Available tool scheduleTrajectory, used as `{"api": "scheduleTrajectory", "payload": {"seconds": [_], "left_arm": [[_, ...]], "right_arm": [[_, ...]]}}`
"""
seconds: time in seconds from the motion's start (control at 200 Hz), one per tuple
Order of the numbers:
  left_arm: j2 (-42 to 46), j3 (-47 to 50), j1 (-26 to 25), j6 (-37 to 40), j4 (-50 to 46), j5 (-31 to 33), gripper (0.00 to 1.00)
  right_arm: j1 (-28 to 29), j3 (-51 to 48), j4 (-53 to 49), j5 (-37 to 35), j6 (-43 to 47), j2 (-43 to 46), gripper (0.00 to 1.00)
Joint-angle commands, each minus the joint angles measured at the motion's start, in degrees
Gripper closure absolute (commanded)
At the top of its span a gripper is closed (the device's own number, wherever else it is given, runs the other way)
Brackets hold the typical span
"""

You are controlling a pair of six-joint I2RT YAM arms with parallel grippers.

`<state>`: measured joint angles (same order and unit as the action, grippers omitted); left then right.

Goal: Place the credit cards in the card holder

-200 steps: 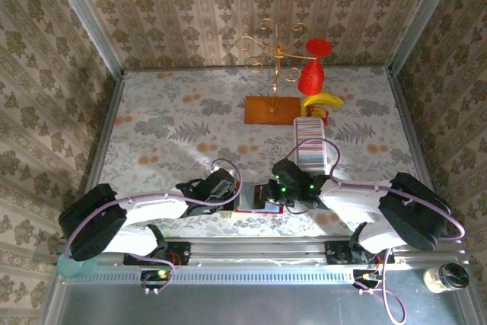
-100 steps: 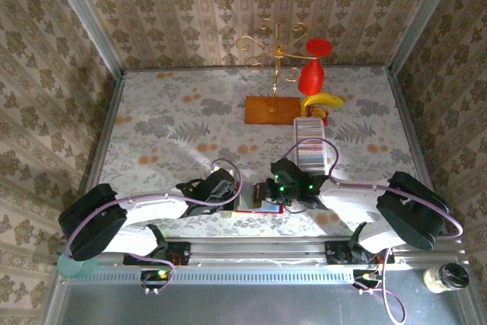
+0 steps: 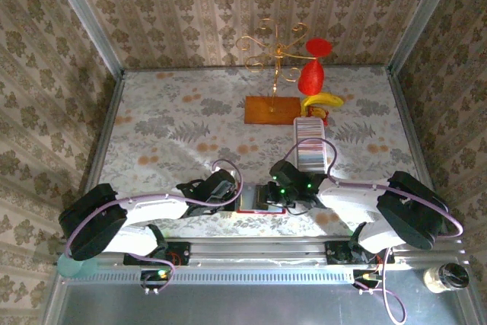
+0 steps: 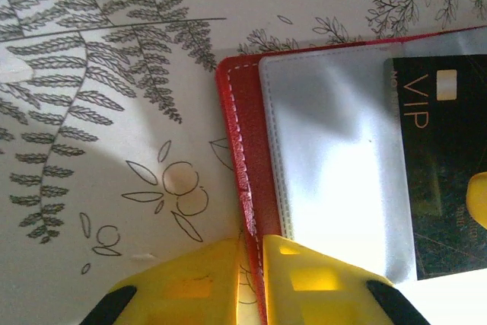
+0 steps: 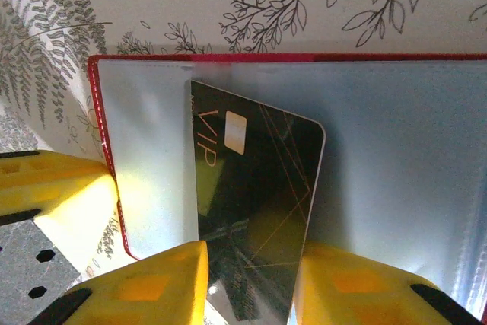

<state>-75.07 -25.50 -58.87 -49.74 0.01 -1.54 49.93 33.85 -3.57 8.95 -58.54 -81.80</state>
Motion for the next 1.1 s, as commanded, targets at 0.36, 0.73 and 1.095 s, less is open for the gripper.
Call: {"api": "scheduleTrajectory", "payload": {"seconds": [0.36,0.73,1.095], "left_arm": [[-1.30,-0.08,-0.81,-0.71,0.42,-1.19,0.84],[-1.03,0.27,-0.81,-0.80,0.38,-1.17,0.84],[-0.95,0.12,-0.81,-0.81,0.43,-1.18,0.85]], "right_arm": [[2.76,7.51,-5.25,-1.48,3.93,-5.54,0.70],[2.91,8.34,-12.46,-6.32,5.29,-3.27,0.65],[3.22,11.00,-10.73,-4.30,5.79,-7.44,0.81]]}}
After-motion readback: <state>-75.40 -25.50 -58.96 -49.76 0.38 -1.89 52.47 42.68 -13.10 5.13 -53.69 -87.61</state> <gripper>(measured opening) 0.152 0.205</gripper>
